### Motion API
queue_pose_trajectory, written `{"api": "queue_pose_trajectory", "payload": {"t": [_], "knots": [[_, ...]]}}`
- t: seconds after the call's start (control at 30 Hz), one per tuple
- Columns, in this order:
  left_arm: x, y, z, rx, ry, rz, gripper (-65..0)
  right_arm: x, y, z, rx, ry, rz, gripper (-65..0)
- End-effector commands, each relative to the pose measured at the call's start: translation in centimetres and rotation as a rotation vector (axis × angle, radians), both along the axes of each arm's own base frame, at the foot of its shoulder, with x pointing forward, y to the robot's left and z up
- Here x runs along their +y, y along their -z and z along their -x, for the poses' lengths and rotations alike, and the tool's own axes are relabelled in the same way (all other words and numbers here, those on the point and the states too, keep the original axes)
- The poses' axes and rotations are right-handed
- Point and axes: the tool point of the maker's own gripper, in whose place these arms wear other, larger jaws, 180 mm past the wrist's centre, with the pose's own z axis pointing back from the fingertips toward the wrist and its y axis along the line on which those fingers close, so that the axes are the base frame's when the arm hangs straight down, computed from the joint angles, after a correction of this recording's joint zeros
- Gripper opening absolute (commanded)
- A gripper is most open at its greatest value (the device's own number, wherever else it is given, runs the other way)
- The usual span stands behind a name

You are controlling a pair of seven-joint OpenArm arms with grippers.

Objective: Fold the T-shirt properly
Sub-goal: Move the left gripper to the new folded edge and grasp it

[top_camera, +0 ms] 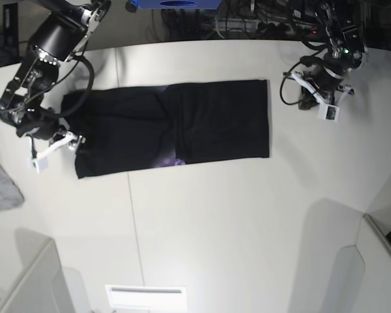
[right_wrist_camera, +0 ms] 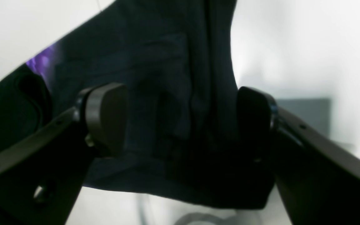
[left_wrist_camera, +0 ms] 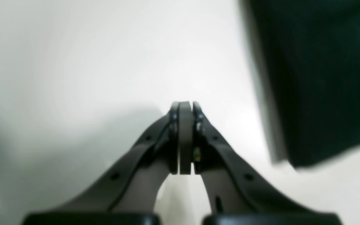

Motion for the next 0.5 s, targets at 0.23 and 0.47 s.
{"api": "queue_pose_trajectory", "payload": {"t": [0.23, 0.47], "knots": [[-0.5, 0.6, -0.3, -0.024, 0.004, 0.028, -65.0, -1.6, 1.1, -0.7, -0.003, -0.077, 0.016, -16.1], [-2.4, 1.1, -1.4, -0.021, 0.055, 0.054, -65.0, -0.2, 3.4, 0.2, 0.046, -0.133, -0.04, -16.2]]}}
